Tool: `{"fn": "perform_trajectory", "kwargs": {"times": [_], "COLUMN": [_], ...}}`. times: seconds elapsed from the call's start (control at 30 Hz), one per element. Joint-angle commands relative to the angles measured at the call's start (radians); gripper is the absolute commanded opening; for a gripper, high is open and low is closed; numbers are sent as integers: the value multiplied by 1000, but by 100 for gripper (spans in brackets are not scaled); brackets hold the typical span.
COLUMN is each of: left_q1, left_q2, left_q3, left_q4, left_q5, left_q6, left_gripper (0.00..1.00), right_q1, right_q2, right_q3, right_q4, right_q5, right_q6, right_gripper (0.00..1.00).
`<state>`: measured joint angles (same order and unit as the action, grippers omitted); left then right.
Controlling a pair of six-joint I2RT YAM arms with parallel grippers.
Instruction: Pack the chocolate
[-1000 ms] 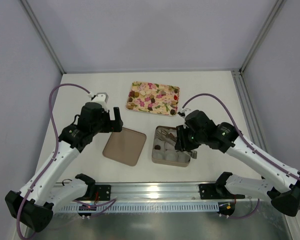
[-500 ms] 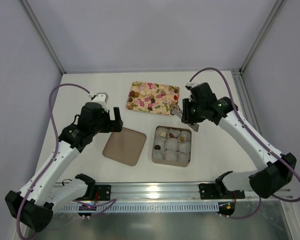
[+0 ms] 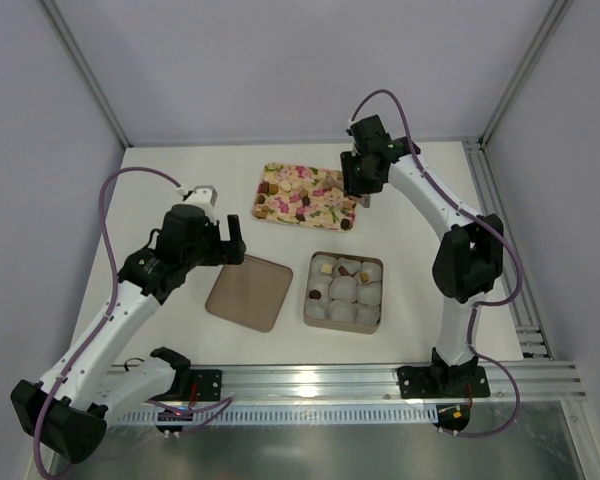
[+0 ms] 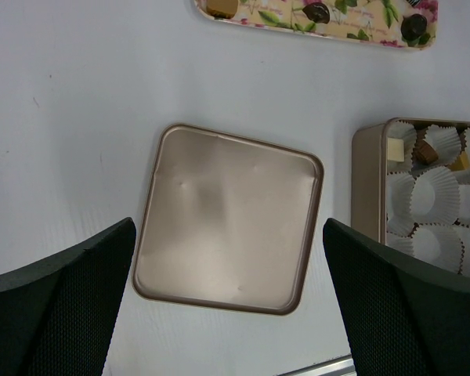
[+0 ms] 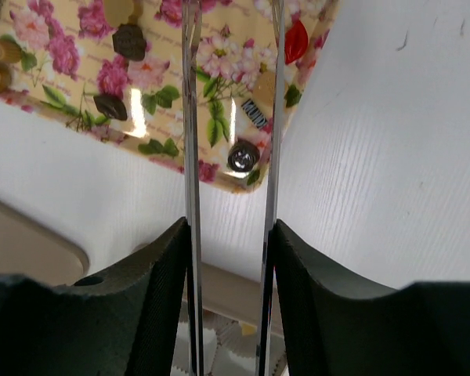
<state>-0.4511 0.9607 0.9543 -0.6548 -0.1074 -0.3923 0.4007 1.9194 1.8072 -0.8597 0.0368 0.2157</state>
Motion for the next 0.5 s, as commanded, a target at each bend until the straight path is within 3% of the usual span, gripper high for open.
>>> {"fn": "perform_trajectory", "kwargs": {"times": [0.0,0.47], "left_q1": [3,3], "left_q2": [6,16], "left_q3": [32,34], "left_q4": [6,6], "left_q5": [-14,-15], "left_q6": [-2,3], "left_gripper": [100,100], "right_q1": [-2,-8], "right_q2": [56,128], "right_q3": [148,170], "right_q4": [-19,-4], "right_q5": [9,-59], "right_q6": [-25,-13], "right_gripper": [48,47]}}
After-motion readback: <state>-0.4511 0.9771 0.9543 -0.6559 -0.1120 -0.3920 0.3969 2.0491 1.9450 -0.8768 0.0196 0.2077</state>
